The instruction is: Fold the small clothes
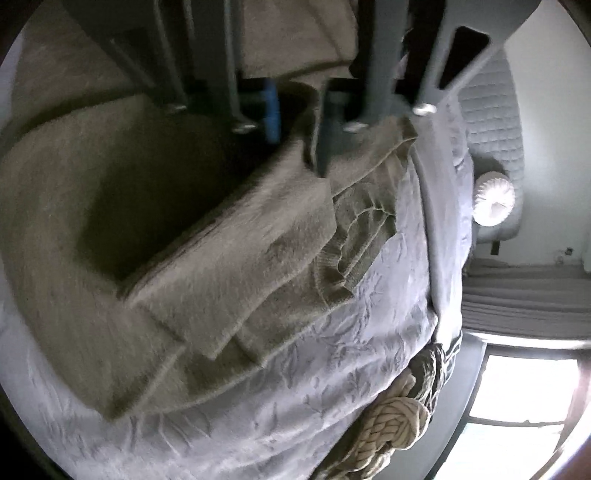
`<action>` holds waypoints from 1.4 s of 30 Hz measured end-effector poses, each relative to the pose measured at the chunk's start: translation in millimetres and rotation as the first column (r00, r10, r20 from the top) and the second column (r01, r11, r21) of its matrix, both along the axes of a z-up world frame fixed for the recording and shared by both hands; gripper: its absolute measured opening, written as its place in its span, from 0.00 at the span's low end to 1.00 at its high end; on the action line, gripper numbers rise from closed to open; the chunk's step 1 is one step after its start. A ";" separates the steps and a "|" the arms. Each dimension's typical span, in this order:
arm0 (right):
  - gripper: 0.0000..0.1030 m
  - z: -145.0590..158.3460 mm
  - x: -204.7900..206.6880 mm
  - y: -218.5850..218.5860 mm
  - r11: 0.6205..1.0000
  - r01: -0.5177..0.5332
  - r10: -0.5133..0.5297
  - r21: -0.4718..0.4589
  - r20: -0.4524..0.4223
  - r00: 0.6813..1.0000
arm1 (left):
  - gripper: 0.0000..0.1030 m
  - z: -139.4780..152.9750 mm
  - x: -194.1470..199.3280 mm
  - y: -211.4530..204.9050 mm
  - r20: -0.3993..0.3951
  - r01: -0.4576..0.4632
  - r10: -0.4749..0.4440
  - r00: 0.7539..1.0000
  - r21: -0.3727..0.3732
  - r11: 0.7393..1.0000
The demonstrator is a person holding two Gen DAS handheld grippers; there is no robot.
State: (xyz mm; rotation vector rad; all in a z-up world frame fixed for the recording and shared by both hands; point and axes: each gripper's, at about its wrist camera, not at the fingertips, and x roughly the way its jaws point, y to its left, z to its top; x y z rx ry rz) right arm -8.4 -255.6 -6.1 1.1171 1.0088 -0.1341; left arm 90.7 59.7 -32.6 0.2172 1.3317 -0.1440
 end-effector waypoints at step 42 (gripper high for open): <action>0.56 -23.9 -101.9 -40.2 0.986 0.153 -0.147 0.071 -0.082 0.986 | 0.80 -2.4 36.3 12.0 -0.172 -0.073 -0.037 0.984 -0.589 0.805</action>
